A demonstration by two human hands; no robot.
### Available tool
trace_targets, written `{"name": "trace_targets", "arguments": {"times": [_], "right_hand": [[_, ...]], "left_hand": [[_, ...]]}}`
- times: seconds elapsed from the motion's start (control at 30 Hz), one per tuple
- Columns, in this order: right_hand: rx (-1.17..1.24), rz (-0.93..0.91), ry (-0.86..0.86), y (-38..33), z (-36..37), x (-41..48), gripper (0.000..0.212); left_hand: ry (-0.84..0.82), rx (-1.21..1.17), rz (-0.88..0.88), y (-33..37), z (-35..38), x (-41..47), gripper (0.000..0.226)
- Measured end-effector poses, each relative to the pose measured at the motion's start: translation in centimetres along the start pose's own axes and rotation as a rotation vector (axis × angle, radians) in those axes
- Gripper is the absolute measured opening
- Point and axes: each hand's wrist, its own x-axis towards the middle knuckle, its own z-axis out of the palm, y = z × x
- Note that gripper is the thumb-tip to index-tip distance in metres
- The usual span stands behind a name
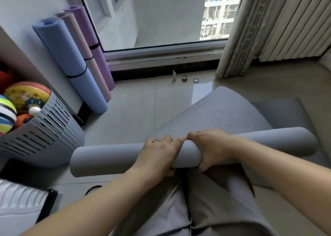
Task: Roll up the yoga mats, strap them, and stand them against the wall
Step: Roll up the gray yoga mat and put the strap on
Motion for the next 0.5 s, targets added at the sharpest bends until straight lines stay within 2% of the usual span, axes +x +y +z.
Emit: {"name": "trace_targets", "arguments": {"times": [0.2, 0.3, 0.4, 0.43, 0.5], "right_hand": [[0.040, -0.044, 0.009, -0.2, -5.1, -1.5, 0.060], [0.109, -0.076, -0.144, -0.6, -6.2, -3.0, 0.063], [0.192, -0.058, -0.287, -1.2, -2.8, -4.0, 0.074], [0.189, -0.067, -0.263, -1.3, -1.4, -4.5, 0.077], [0.106, -0.053, -0.107, -1.4, 1.2, -5.8, 0.087]], "left_hand": [[0.144, -0.074, 0.066, -2.4, -4.5, 0.5, 0.078], [0.014, -0.121, 0.126, -2.1, -6.3, -0.6, 0.075], [-0.156, -0.212, 0.229, -0.6, -4.8, -1.8, 0.068], [-0.211, -0.227, 0.252, -0.2, -3.9, -2.1, 0.068], [-0.299, -0.278, 0.255, 0.1, -2.5, -2.0, 0.070]]}}
